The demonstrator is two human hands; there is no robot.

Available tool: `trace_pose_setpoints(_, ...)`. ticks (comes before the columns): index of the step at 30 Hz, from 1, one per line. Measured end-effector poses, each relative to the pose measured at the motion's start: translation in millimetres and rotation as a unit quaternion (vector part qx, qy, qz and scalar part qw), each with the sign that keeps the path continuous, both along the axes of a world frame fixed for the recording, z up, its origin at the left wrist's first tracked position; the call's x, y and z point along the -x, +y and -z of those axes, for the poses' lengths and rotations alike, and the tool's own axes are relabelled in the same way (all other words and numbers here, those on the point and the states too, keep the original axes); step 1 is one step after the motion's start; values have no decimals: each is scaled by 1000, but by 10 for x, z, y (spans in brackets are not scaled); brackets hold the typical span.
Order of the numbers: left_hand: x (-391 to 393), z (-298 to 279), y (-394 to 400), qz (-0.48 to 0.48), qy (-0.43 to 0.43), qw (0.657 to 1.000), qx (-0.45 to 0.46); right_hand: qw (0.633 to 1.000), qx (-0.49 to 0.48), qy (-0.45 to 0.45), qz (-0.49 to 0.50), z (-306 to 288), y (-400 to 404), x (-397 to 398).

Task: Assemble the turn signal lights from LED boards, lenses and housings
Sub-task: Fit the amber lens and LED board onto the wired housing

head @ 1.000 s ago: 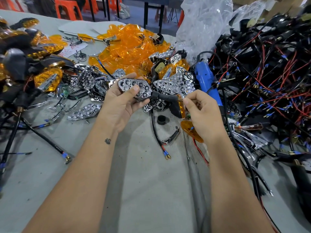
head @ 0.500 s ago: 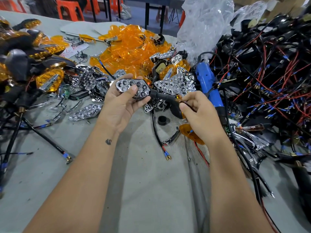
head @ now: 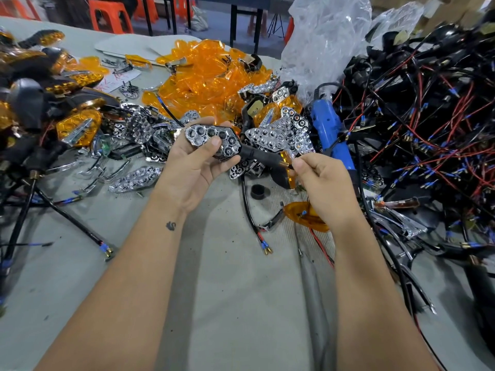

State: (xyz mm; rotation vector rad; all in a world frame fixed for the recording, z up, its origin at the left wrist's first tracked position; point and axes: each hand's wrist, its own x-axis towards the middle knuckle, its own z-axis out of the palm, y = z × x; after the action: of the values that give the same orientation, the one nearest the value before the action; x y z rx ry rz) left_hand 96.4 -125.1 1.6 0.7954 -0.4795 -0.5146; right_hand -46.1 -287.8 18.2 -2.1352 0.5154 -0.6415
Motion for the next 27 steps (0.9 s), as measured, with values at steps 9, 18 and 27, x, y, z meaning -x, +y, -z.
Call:
trace_pose_setpoints(9, 44, -24, -19, -25, -4, 1000, -15, 999, -50, -4, -1, 38, -1, -35)
trace_pose_setpoints(18, 6, 0, -27, -33, 10, 999, -11, 1000, 2, -31, 4, 34, -14, -8)
trace_pose_setpoints(27, -25, 32, 3, -25, -17, 999, -28, 1000, -7, -9, 5, 27, -1, -27)
